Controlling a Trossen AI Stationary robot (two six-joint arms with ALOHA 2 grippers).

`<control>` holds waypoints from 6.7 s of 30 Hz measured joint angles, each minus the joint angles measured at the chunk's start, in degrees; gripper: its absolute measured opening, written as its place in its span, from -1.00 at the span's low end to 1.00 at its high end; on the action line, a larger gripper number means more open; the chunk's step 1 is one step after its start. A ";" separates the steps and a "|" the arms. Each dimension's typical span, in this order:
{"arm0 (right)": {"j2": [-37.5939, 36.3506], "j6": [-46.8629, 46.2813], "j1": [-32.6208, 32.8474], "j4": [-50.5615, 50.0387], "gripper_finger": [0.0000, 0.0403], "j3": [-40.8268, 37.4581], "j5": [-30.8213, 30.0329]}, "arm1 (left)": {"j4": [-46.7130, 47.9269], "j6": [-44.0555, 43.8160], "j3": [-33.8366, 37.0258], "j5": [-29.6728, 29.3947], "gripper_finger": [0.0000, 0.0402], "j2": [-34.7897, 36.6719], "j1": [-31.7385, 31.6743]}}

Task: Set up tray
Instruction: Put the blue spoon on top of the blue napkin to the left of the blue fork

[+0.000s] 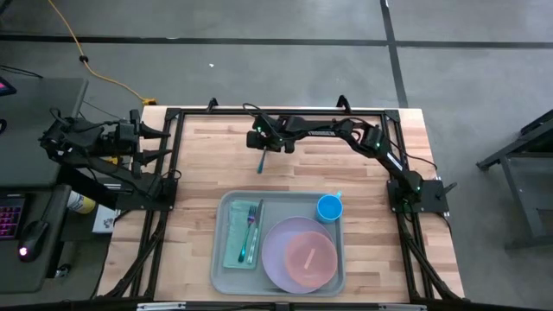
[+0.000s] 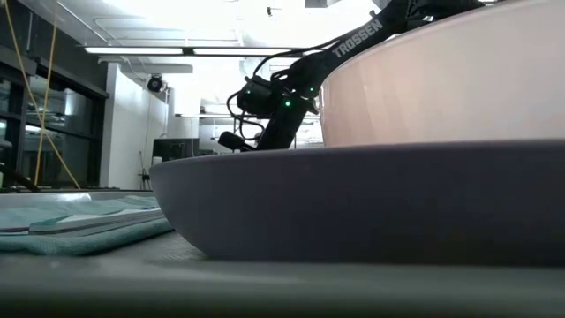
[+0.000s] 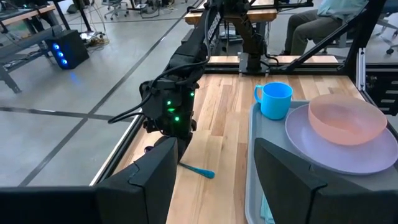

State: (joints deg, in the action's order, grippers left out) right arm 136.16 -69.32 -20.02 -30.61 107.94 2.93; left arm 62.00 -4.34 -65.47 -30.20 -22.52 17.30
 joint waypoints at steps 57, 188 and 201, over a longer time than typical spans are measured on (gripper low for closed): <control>-0.57 2.27 0.73 -1.34 -1.00 -0.13 -0.12 | 1.14 -0.46 0.00 0.00 0.20 0.00 0.00; -68.91 55.02 14.83 -55.77 -1.00 -0.09 -39.92 | -6.97 -52.84 -25.92 31.11 0.20 -97.15 -43.06; -70.93 53.76 14.83 -57.03 -1.00 -0.09 -39.30 | -6.99 -58.80 -25.92 29.22 0.20 -99.03 -43.17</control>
State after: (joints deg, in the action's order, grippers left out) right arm 65.23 -15.56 -5.19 -87.64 107.85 -36.37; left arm 55.01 -63.14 -91.39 -0.97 -121.56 -25.87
